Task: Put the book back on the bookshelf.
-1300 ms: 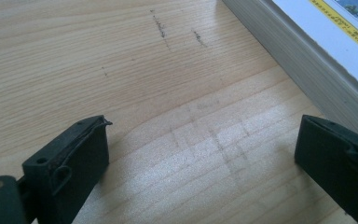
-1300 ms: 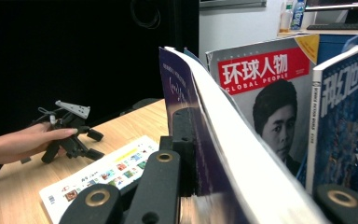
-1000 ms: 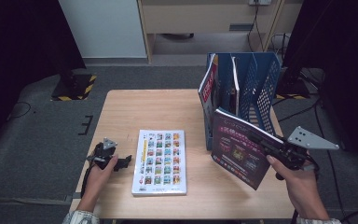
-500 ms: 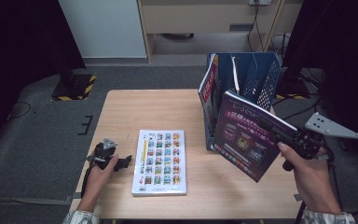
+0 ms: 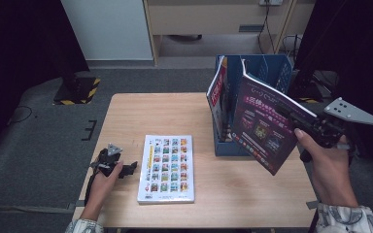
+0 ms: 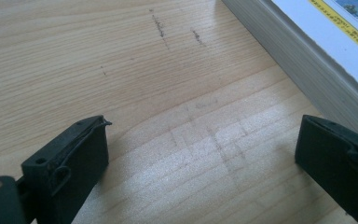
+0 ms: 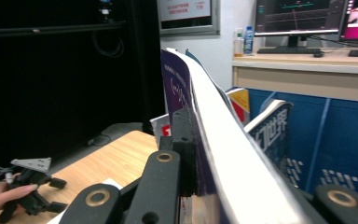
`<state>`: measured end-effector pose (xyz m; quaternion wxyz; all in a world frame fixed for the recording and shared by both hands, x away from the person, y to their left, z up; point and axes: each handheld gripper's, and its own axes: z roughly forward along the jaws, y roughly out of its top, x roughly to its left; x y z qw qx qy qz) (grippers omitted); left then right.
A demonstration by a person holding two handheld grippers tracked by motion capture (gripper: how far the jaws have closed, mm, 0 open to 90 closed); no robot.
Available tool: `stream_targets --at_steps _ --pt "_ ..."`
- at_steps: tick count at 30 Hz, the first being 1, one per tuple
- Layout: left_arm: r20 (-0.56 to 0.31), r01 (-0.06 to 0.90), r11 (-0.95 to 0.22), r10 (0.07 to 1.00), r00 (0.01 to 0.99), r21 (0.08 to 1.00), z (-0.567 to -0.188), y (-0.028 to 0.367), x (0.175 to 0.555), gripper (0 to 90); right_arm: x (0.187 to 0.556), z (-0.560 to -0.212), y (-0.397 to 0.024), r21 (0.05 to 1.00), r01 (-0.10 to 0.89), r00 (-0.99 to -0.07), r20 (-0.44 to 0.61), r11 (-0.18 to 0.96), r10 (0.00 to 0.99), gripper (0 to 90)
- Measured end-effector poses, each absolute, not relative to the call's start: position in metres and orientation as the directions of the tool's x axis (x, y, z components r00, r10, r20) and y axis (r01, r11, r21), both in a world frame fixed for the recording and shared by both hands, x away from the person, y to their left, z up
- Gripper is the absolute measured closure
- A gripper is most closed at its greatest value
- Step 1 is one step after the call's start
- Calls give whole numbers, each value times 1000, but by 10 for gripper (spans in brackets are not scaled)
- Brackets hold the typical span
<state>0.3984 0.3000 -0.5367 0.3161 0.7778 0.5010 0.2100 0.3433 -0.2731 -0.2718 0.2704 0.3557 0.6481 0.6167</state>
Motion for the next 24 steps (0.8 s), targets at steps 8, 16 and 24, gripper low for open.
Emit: stream_targets --at_steps 8,16,24 --pt "9 647 -298 912 411 702 -537 300 399 17 344 -270 -280 986 161 -540 63 30 839 840" --pt "8 647 -299 911 413 701 -537 300 399 15 347 -269 -284 985 171 -510 64 28 858 840" --pt "5 646 -294 912 410 704 -537 300 399 12 355 -264 -286 984 176 -481 54 36 875 840"
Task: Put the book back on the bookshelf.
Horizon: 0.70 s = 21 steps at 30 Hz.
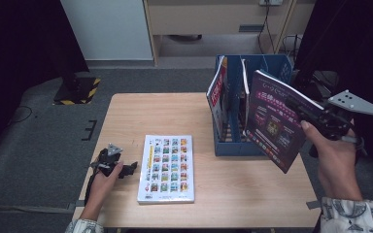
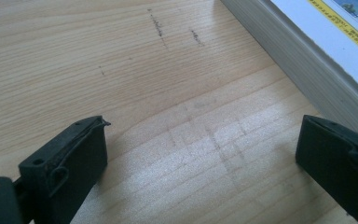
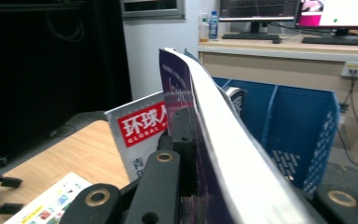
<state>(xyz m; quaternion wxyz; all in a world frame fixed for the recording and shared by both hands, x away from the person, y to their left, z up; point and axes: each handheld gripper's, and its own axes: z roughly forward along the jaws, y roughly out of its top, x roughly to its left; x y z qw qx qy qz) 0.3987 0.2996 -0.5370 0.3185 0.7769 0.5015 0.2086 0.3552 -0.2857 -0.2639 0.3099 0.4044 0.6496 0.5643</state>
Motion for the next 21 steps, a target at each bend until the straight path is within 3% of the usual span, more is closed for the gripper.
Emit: stream_targets --at_steps 21 --pt "5 648 -293 913 408 703 -537 299 398 10 388 -250 -287 988 156 -305 38 10 952 840"
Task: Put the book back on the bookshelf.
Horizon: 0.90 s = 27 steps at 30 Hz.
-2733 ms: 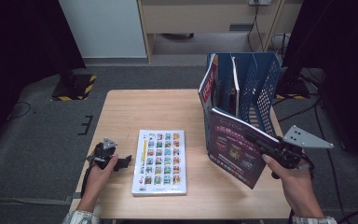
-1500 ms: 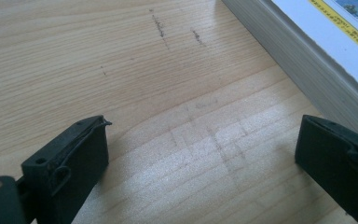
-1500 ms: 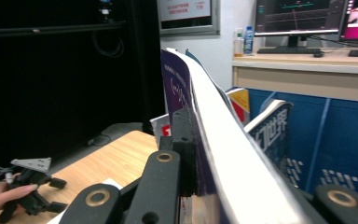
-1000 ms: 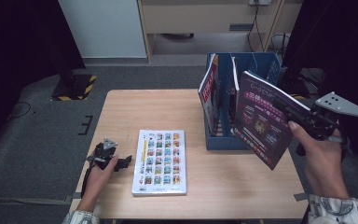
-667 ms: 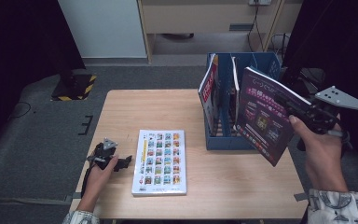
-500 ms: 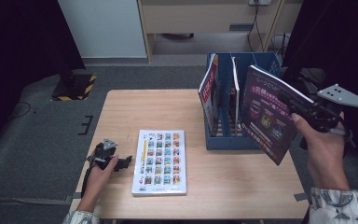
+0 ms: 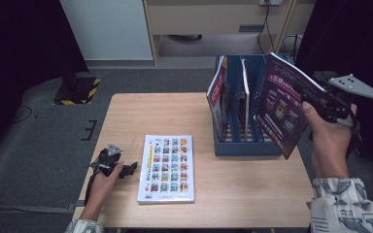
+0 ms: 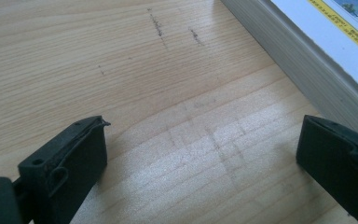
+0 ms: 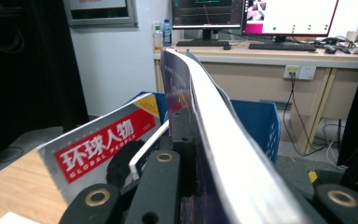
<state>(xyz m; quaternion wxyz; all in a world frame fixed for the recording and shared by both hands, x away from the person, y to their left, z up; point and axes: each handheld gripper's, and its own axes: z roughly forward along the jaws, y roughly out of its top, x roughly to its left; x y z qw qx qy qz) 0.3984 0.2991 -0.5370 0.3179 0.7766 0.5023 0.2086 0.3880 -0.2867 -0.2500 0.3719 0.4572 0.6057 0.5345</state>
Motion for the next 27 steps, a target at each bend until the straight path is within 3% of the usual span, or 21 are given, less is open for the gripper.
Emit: stream_targets --at_steps 7,27 --pt "7 647 -296 912 409 703 -537 299 398 9 413 -245 -279 988 151 -242 11 26 970 840" --pt "7 648 -300 910 414 701 -537 299 399 3 451 -248 -257 987 162 -207 47 -13 977 840"
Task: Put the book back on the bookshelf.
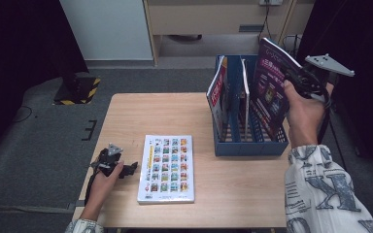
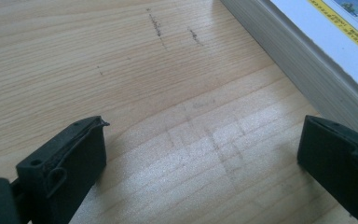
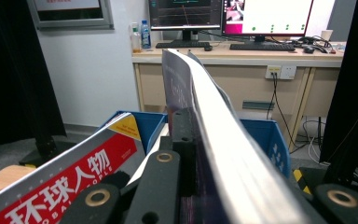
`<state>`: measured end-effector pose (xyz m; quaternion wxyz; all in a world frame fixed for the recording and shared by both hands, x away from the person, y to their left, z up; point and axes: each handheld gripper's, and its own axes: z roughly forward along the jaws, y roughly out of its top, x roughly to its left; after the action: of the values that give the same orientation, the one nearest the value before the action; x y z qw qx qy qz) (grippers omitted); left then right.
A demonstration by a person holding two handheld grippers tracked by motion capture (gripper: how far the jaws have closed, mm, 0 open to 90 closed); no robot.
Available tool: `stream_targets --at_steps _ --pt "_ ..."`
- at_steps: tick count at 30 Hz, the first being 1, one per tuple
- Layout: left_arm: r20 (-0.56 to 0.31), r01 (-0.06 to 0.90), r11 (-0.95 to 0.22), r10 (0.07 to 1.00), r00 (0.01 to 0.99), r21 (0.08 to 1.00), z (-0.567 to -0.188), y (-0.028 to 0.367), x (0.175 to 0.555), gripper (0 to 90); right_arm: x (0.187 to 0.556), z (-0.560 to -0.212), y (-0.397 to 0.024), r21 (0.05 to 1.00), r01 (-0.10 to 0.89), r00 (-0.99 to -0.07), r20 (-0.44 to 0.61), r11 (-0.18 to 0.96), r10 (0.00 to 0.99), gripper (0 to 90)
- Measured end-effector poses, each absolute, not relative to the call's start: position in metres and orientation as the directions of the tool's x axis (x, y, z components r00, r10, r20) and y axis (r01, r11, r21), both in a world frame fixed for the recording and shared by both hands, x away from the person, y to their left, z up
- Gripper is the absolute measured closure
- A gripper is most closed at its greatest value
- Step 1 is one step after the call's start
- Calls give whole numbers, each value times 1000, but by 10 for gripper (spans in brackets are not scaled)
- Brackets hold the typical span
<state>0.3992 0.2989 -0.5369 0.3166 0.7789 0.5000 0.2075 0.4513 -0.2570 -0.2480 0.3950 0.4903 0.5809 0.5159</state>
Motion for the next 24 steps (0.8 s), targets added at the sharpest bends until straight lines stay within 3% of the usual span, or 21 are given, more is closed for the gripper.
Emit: stream_targets --at_steps 24 --pt "6 647 -300 910 414 701 -537 299 400 0 507 -282 -243 986 141 -121 103 -86 987 839"
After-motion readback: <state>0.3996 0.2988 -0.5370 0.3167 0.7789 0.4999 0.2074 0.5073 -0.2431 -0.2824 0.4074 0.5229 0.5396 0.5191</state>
